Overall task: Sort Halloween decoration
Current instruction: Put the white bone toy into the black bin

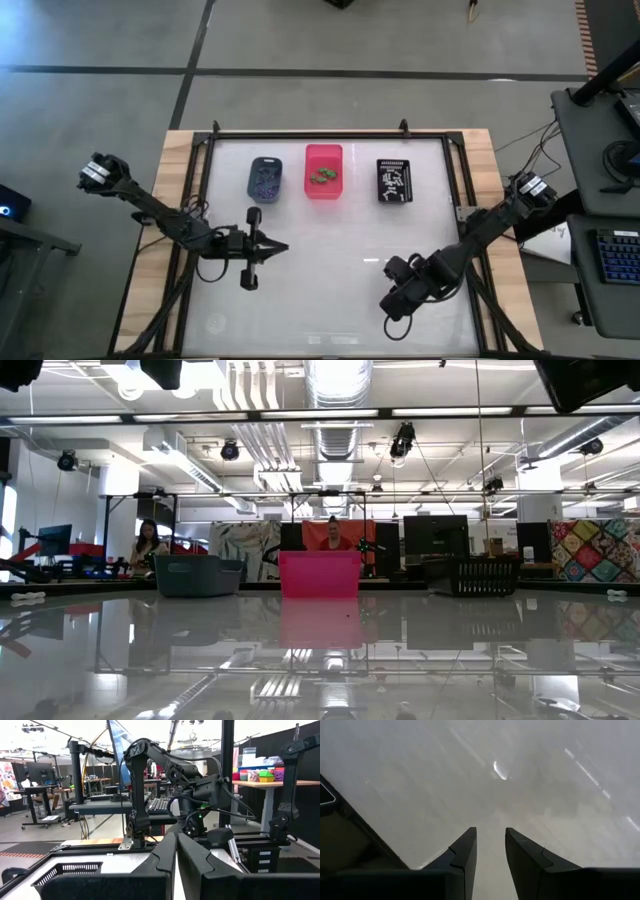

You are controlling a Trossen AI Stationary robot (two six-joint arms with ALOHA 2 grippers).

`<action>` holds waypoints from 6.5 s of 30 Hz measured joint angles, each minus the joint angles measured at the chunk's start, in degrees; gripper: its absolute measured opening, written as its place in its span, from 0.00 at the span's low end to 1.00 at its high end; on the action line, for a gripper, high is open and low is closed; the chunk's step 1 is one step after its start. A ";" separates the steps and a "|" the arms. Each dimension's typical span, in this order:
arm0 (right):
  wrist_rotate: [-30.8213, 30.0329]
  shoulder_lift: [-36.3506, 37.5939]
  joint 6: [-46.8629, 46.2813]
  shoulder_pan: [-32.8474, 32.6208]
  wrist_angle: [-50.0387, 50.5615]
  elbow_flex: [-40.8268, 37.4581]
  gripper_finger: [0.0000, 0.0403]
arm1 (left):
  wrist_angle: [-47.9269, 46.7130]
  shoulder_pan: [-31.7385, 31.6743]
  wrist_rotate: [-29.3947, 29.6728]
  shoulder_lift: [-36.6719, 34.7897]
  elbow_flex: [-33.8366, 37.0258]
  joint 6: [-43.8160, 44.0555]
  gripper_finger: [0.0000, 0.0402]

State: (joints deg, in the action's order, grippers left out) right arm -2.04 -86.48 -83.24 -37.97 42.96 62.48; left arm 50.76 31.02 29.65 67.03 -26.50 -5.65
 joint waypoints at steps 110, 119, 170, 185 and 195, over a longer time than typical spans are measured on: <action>-53.06 -1.79 21.68 8.58 -2.31 -0.63 0.02 | 0.97 -0.17 1.33 0.15 0.00 -1.38 0.00; -50.04 3.56 41.29 33.92 1.35 -0.66 0.02 | 1.12 -0.17 1.36 0.13 0.00 -1.42 0.00; -25.88 27.84 70.70 38.32 -71.22 -40.00 0.27 | -8.61 -0.93 8.94 -12.24 5.80 -8.88 0.00; -19.49 56.16 82.35 38.24 -70.68 -51.93 0.13 | -14.01 -10.45 2.57 -48.01 22.94 -3.25 0.00; -11.20 74.05 86.70 38.26 -69.37 -60.90 0.13 | -23.45 -11.71 -2.07 -58.38 25.91 -4.16 0.00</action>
State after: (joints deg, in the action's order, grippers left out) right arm -13.24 -12.43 3.46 0.29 -26.41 1.58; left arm 27.31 19.31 27.58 8.65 -0.60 -9.81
